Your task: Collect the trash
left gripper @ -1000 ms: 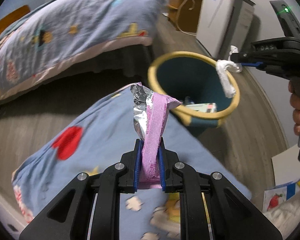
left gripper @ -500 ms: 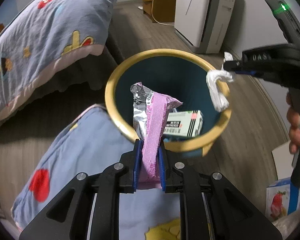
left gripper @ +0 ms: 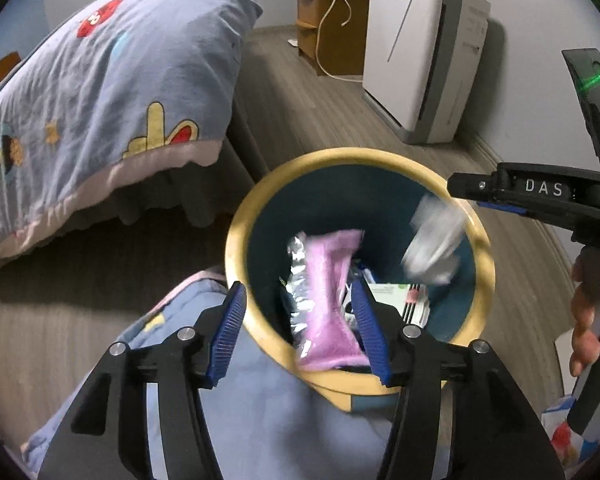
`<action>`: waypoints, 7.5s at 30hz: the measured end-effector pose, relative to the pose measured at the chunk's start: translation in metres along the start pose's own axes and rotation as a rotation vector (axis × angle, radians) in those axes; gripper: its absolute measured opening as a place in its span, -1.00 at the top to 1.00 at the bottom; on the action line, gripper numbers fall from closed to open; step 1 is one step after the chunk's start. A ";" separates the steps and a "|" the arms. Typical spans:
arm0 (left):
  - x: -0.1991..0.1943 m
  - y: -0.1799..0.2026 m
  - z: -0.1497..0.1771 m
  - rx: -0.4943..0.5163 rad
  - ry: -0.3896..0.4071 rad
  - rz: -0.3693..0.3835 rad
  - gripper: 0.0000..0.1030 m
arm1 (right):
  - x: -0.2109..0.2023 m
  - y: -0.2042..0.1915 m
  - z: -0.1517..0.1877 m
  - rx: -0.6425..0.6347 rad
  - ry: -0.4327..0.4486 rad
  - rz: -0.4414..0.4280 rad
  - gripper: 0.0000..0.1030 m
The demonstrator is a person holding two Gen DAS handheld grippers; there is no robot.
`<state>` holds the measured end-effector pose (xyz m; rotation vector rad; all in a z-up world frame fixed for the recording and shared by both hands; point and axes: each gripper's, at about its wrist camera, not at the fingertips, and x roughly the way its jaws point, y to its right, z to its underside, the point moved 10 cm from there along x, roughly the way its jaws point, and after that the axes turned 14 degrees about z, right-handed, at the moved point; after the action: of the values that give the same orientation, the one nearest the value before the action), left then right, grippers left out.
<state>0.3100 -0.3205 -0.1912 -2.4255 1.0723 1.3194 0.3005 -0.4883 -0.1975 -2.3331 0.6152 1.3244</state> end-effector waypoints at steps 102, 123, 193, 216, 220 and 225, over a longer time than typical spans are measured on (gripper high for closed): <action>-0.120 0.059 0.054 -0.065 0.128 -0.100 -0.90 | -0.125 0.039 0.058 -0.556 0.218 0.038 -0.89; -0.119 0.059 0.054 -0.066 0.128 -0.101 -0.90 | -0.125 0.039 0.058 -0.557 0.219 0.039 -0.89; -0.329 -0.026 0.124 -0.129 0.298 -0.228 -0.90 | -0.074 -0.320 0.299 -1.010 0.017 -0.048 -0.88; -0.324 -0.090 0.152 -0.290 0.246 -0.182 -0.90 | -0.046 -0.432 0.402 -0.560 0.104 -0.004 -0.91; -0.312 -0.092 0.152 -0.303 0.222 -0.179 -0.90 | -0.046 -0.432 0.401 -0.561 0.105 -0.003 -0.91; -0.302 -0.090 0.151 -0.289 0.207 -0.210 -0.90 | -0.046 -0.431 0.401 -0.561 0.105 -0.004 -0.91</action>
<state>0.1661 -0.0312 -0.0574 -2.8460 0.6788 1.2496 0.2348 0.0895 -0.3004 -2.8540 0.2877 1.5319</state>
